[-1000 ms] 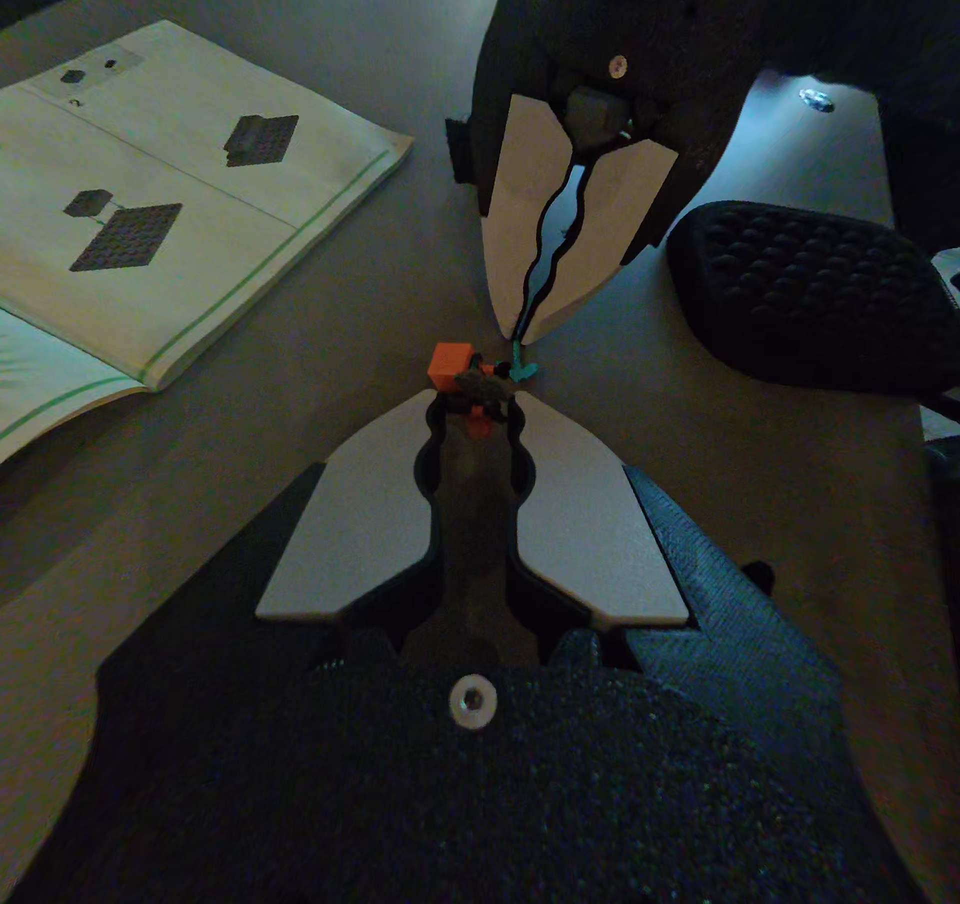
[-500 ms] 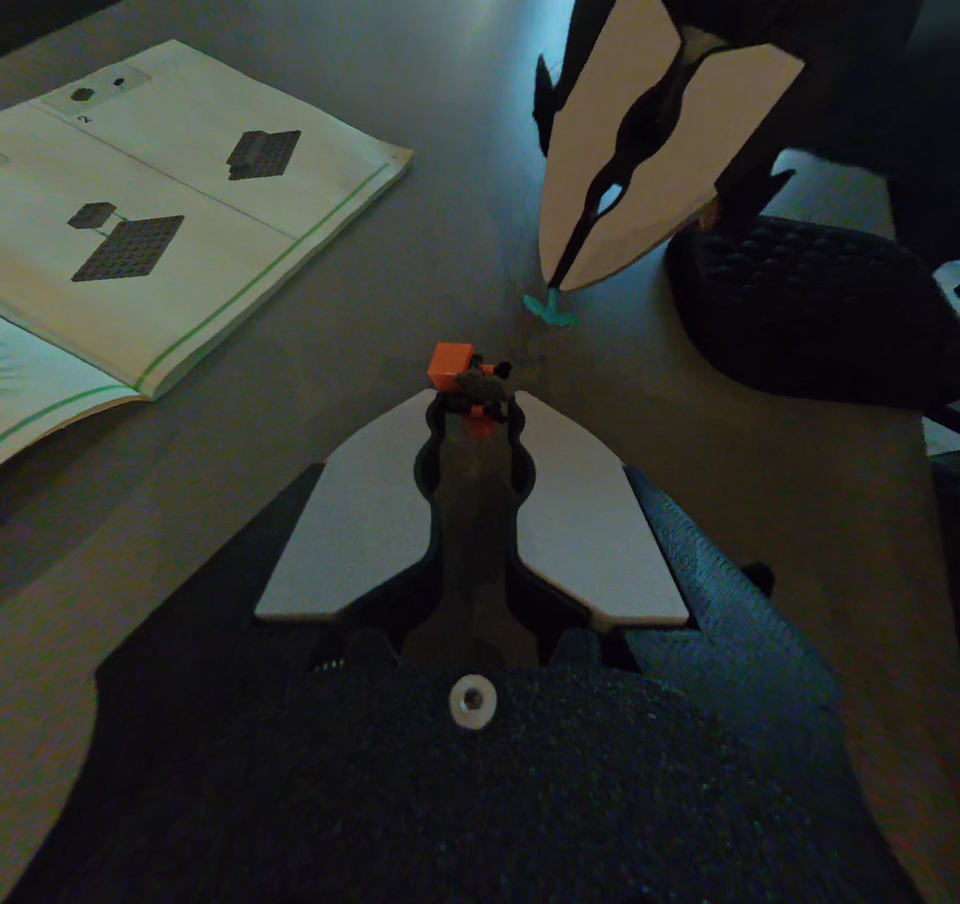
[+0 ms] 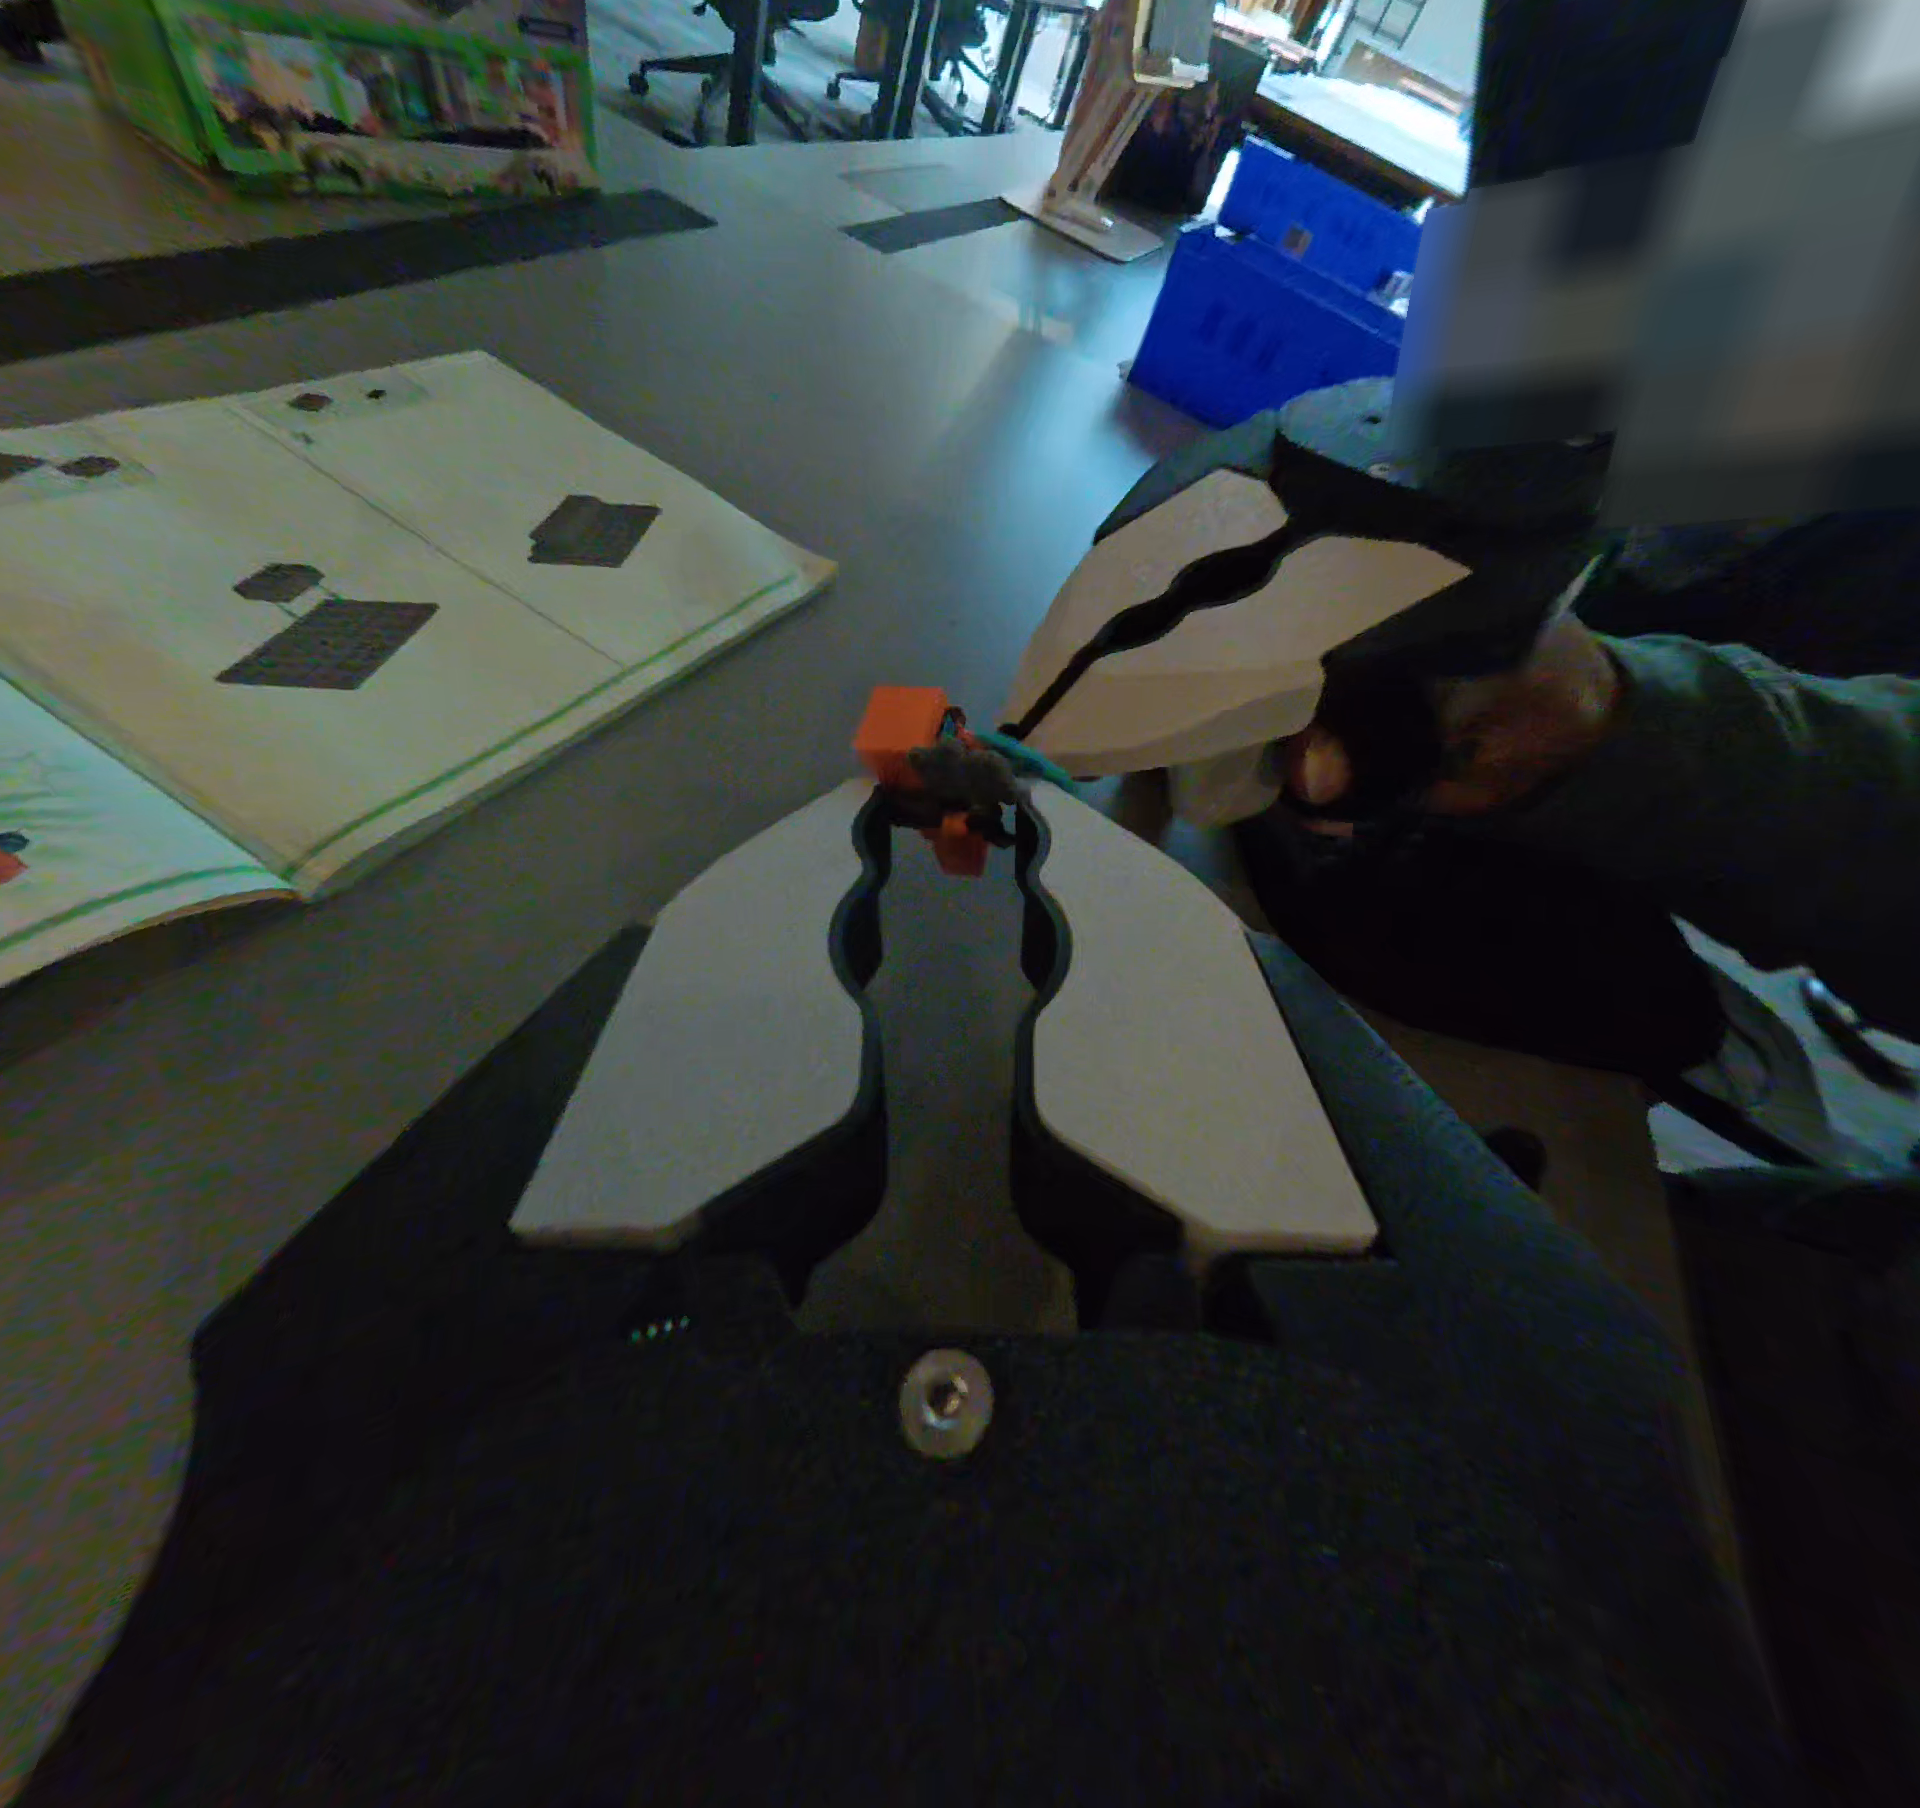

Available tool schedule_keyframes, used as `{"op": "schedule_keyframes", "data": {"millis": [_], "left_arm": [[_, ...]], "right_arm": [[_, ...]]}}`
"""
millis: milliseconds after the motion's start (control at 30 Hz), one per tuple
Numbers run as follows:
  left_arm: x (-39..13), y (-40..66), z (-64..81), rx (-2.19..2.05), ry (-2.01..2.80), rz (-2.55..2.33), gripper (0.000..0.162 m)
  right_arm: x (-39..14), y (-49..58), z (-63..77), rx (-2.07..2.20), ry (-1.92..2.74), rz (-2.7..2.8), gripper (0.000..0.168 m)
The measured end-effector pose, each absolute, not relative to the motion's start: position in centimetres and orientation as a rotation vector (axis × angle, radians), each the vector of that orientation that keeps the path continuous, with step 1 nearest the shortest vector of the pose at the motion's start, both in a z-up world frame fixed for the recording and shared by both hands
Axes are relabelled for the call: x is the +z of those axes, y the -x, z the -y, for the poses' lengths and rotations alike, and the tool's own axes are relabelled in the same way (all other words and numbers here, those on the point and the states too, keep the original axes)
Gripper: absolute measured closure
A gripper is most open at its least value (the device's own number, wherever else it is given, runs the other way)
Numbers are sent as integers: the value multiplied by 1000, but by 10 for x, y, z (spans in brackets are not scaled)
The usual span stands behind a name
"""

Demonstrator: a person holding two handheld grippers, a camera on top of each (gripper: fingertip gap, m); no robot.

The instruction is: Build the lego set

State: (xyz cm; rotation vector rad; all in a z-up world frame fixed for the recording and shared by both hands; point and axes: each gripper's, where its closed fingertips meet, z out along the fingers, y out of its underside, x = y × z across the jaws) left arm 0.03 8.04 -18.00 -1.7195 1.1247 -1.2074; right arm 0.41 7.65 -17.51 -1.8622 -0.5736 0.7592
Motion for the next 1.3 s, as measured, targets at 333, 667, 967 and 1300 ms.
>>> {"op": "schedule_keyframes", "data": {"millis": [333, 667, 967, 1300], "left_arm": [[-177, 0, -81, -1250, 1729, -1092, 140], [-174, 4, -85, -1357, 1766, -1017, 140], [-173, 4, -83, -1361, 1760, -1022, 140], [-169, 5, -82, -1384, 1745, -1017, 140]], "right_arm": [[-172, -1, -79, 782, 1846, 544, 168], [-166, -3, -77, 520, 1776, 807, 156], [-171, 5, -81, 460, 1791, 892, 166], [-169, 1, -81, 477, 1772, 837, 168]]}}
